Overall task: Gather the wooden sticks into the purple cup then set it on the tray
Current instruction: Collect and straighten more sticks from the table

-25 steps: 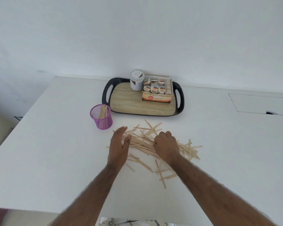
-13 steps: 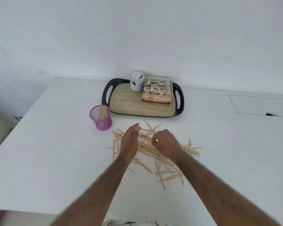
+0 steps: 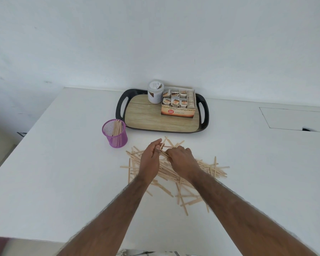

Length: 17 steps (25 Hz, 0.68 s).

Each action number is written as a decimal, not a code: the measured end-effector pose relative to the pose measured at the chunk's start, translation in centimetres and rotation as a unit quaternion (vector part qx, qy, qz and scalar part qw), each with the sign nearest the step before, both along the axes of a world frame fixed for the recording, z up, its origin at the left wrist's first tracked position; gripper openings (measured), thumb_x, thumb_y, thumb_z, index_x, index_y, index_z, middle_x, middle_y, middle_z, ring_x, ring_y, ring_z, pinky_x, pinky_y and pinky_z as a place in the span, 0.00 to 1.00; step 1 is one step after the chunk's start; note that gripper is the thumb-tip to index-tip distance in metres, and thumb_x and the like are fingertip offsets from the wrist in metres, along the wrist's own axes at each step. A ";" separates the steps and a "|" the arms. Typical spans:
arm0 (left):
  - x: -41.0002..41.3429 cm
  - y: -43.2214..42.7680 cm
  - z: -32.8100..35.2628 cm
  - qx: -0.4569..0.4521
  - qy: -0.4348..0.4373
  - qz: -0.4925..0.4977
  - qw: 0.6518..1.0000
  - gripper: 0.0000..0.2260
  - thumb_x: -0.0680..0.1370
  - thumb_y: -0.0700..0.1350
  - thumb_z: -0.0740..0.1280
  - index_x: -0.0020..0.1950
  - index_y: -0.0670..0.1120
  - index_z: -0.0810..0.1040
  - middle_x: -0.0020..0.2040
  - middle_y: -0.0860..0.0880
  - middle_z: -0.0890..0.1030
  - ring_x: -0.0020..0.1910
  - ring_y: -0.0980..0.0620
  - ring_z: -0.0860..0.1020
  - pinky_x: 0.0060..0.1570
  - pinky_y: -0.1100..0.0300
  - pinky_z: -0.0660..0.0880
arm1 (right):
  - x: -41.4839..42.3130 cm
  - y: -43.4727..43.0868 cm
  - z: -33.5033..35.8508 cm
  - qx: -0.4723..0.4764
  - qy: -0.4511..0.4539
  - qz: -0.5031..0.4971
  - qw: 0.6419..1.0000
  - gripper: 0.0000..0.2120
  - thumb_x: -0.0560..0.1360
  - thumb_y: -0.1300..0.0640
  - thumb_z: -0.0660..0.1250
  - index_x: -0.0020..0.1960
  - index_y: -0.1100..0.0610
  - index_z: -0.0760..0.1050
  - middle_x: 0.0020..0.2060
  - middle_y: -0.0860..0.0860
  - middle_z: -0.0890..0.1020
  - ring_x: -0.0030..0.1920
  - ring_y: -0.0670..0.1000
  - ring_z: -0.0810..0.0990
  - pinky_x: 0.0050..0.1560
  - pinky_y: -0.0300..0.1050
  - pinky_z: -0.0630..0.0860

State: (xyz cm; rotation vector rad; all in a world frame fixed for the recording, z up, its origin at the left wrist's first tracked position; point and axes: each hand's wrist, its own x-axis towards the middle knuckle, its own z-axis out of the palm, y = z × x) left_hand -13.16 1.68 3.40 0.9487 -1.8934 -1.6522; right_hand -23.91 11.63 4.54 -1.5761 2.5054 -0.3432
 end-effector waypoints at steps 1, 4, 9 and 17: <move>-0.1 0.0 0.0 0.004 0.003 -0.002 1.000 0.15 0.86 0.42 0.58 0.72 0.47 0.75 0.63 0.55 0.80 0.58 0.73 0.76 0.56 0.78 0.70 | 0.0 -0.1 0.0 -0.005 -0.006 -0.006 1.000 0.06 0.83 0.56 0.61 0.51 0.53 0.77 0.45 0.49 0.80 0.51 0.54 0.75 0.53 0.54 0.69; -0.1 -0.1 0.2 0.008 0.009 -0.004 1.000 0.16 0.87 0.46 0.58 0.73 0.48 0.75 0.66 0.55 0.79 0.63 0.68 0.75 0.61 0.74 0.70 | -0.2 -0.2 0.1 -0.014 -0.035 -0.026 0.999 0.07 0.82 0.57 0.62 0.50 0.54 0.79 0.43 0.49 0.77 0.50 0.53 0.74 0.52 0.54 0.69; 0.6 -0.7 0.4 -0.003 0.032 0.003 0.999 0.16 0.87 0.47 0.55 0.73 0.50 0.75 0.68 0.57 0.77 0.65 0.71 0.71 0.59 0.80 0.66 | -1.0 -0.2 1.1 -0.033 -0.118 -0.046 0.991 0.08 0.81 0.57 0.63 0.49 0.55 0.81 0.40 0.48 0.82 0.43 0.52 0.78 0.48 0.52 0.74; 0.5 -1.1 -0.5 -0.086 -0.038 -0.098 0.991 0.22 0.80 0.56 0.67 0.75 0.56 0.71 0.61 0.63 0.79 0.65 0.62 0.77 0.62 0.67 0.72 | -2.3 0.3 2.3 -0.072 -0.238 -0.098 0.964 0.09 0.79 0.61 0.64 0.42 0.53 0.81 0.35 0.45 0.81 0.33 0.41 0.75 0.34 0.35 0.65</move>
